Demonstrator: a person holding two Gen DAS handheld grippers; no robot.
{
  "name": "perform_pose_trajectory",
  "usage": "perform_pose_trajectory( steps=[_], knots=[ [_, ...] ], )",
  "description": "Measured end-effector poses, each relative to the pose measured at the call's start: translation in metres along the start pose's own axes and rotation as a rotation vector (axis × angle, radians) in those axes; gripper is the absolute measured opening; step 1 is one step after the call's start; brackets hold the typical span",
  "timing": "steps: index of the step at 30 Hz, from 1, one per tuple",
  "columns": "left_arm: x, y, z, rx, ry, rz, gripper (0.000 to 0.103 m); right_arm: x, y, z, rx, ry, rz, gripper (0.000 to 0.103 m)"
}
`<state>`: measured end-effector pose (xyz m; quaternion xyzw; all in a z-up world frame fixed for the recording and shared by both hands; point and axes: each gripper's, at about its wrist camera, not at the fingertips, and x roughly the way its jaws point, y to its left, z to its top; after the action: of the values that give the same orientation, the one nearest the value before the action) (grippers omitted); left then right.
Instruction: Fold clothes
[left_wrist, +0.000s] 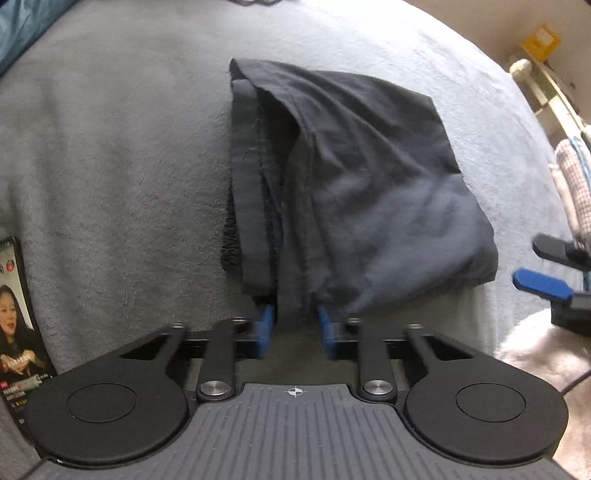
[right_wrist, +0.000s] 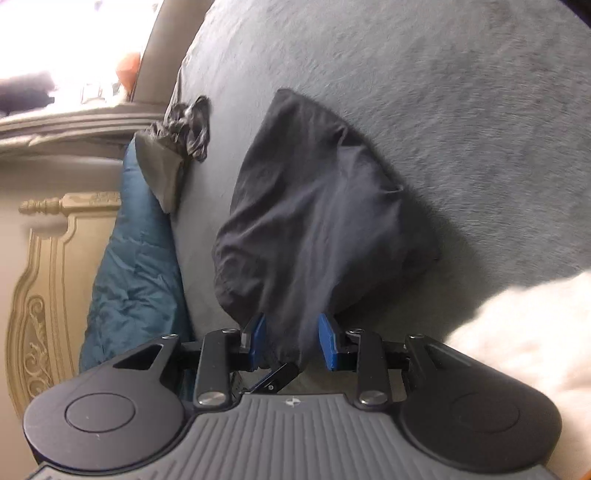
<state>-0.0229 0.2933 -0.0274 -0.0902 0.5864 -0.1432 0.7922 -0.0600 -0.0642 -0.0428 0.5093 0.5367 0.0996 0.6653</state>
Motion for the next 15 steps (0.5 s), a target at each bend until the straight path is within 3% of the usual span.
perform_pose_trajectory(
  steps=[2, 8, 12, 15],
  knots=[
    [-0.004, 0.005, -0.002, -0.036, -0.005, -0.013, 0.0, -0.006, -0.007, 0.0, 0.012, -0.015, -0.008, 0.034],
    [-0.037, -0.001, -0.011, -0.032, -0.079, 0.011, 0.0, -0.021, -0.024, 0.007, 0.05, -0.027, 0.021, 0.034],
    [-0.031, 0.001, -0.015, -0.062, -0.04, 0.061, 0.0, -0.02, -0.026, 0.014, 0.047, -0.012, 0.034, 0.034],
    [-0.02, -0.002, -0.016, -0.064, -0.002, 0.087, 0.0, -0.008, -0.01, 0.016, -0.041, 0.018, 0.029, 0.034]
  ],
)
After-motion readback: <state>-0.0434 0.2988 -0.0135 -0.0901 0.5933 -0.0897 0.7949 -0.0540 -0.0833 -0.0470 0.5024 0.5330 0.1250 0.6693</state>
